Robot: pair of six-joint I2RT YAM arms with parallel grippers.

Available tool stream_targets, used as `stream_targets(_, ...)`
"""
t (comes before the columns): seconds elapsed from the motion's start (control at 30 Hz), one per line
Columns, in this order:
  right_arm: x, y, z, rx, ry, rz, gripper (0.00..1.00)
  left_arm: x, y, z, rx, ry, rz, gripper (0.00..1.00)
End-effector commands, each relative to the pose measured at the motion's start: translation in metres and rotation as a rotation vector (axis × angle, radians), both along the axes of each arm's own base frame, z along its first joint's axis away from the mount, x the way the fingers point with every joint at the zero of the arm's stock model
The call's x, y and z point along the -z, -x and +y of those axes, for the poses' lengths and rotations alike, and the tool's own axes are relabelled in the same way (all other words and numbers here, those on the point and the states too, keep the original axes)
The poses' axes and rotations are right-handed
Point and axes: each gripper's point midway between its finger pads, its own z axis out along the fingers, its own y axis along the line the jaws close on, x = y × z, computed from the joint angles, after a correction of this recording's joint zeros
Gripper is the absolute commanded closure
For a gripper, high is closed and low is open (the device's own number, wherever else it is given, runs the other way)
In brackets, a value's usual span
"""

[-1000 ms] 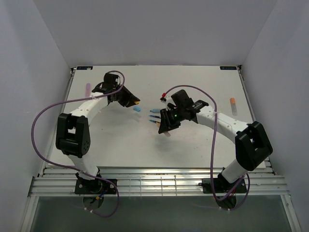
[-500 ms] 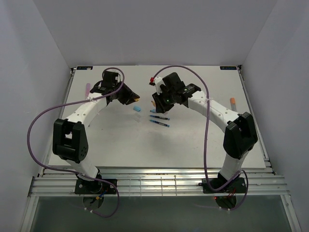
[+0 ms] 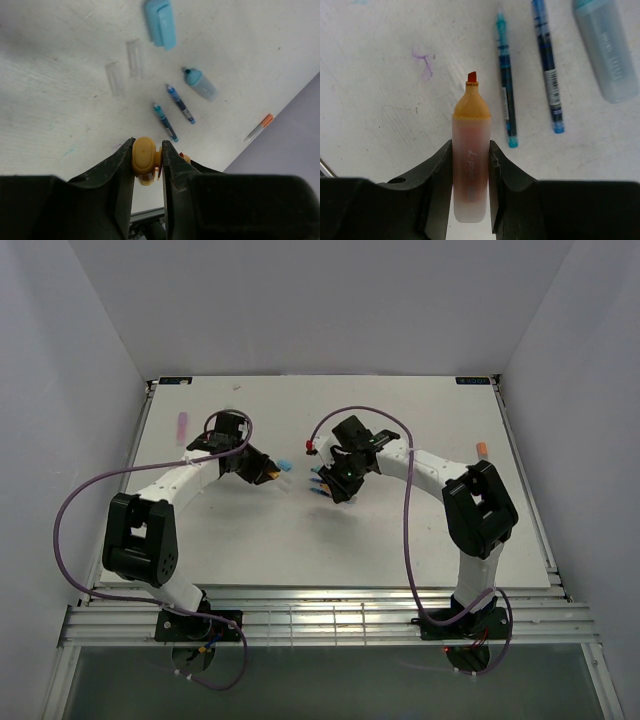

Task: Open the pen caps

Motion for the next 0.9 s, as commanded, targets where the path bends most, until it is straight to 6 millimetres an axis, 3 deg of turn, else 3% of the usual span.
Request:
stream_targets(0.0,-0.013,0.019,0.008,-0.079,-0.074,-0.021,0.92,-0.004,0.016,0.008,-0.047,-0.007,0.008,1.0)
stream_targets(0.2,0.011,0.04,0.013,-0.125,-0.05,0.017,0.92,0.019,0.039,0.002,-0.039,-0.007,0.076,1.0)
stream_targets(0.33,0.019,0.041,0.016,-0.123,-0.052,0.021,0.92,0.029,0.047,-0.002,-0.028,-0.021,0.101,1.0)
stream_targets(0.5,0.028,0.037,0.018,-0.132,-0.034,0.02,0.92,0.039,0.049,-0.002,-0.028,-0.027,0.102,1.0)
stream_targets(0.87,0.048,0.026,0.025,-0.159,-0.009,0.023,0.92,0.051,0.043,-0.009,0.016,0.035,-0.042,0.87)
